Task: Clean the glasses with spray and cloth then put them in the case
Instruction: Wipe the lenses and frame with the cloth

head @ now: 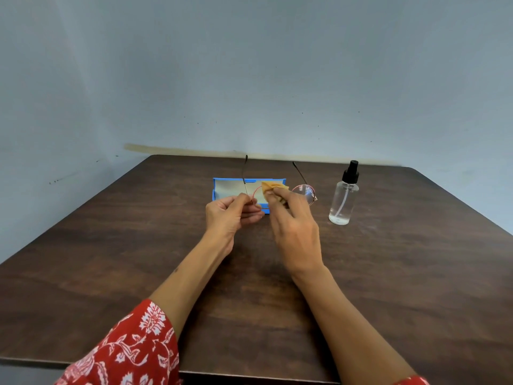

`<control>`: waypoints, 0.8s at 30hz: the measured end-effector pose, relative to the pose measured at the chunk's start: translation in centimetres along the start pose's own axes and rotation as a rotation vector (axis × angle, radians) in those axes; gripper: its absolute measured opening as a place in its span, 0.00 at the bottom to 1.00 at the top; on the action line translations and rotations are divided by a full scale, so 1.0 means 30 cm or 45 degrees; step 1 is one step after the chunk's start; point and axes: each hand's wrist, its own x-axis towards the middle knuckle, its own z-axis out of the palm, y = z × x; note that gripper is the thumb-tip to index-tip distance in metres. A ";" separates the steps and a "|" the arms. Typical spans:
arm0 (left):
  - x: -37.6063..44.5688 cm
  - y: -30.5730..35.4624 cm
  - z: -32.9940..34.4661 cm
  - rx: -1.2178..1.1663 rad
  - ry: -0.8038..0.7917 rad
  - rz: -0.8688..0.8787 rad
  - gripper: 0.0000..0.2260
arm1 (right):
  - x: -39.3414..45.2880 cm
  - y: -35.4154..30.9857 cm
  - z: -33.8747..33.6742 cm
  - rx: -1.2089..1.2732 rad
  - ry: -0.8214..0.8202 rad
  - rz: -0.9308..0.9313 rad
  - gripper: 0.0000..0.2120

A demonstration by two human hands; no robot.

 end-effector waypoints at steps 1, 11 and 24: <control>-0.001 0.001 0.000 0.003 0.006 0.008 0.07 | -0.003 -0.006 0.002 0.023 -0.016 -0.037 0.10; 0.004 0.002 -0.002 -0.009 0.025 0.014 0.07 | -0.002 0.011 0.002 0.017 0.032 0.061 0.11; 0.003 0.004 -0.003 -0.002 0.033 0.030 0.07 | -0.003 0.005 -0.005 0.052 0.025 0.070 0.10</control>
